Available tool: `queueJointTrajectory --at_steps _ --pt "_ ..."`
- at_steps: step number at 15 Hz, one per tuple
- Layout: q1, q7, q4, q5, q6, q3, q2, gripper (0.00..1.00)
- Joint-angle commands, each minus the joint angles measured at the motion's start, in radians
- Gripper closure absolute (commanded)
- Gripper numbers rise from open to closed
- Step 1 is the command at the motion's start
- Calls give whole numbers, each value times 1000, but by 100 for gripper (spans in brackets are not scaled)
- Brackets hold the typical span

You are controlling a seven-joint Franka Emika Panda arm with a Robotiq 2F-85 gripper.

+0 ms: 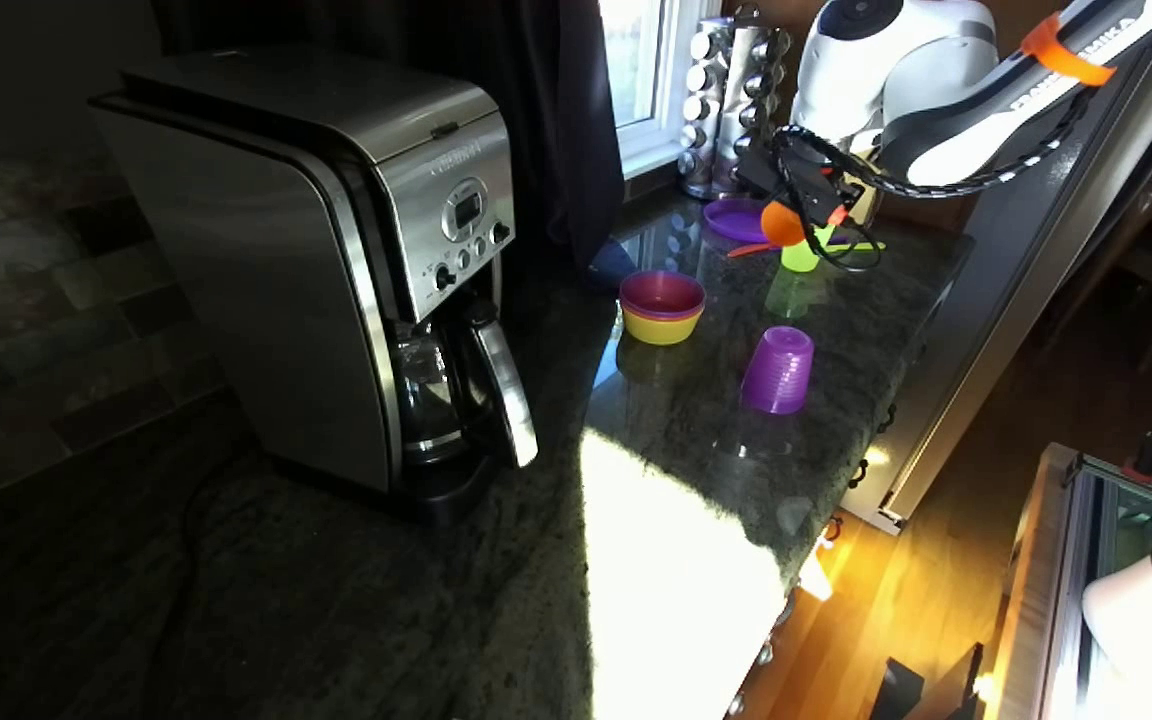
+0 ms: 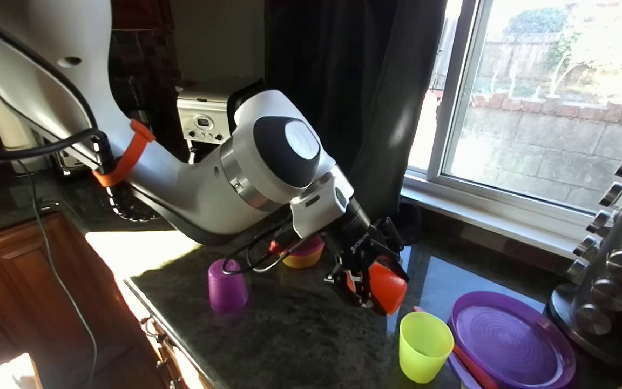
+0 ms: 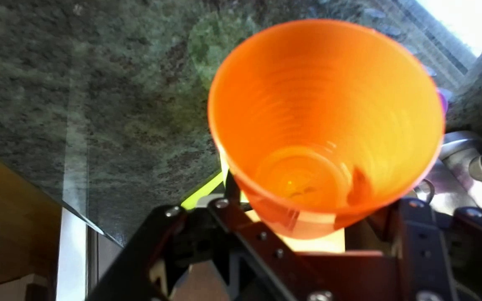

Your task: Pick up the orange cup and put it upside down

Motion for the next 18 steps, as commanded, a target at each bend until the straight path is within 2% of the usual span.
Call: queueJointTrajectory --at_steps 1,3,6,18 --pt "-18 116 -26 -119 -49 22 -27 57" --pt "-18 174 -24 -186 -80 27 -25 57" --pt "-19 216 -27 -230 -116 38 -21 57" --pt "-19 218 -5 -231 -168 66 15 57"
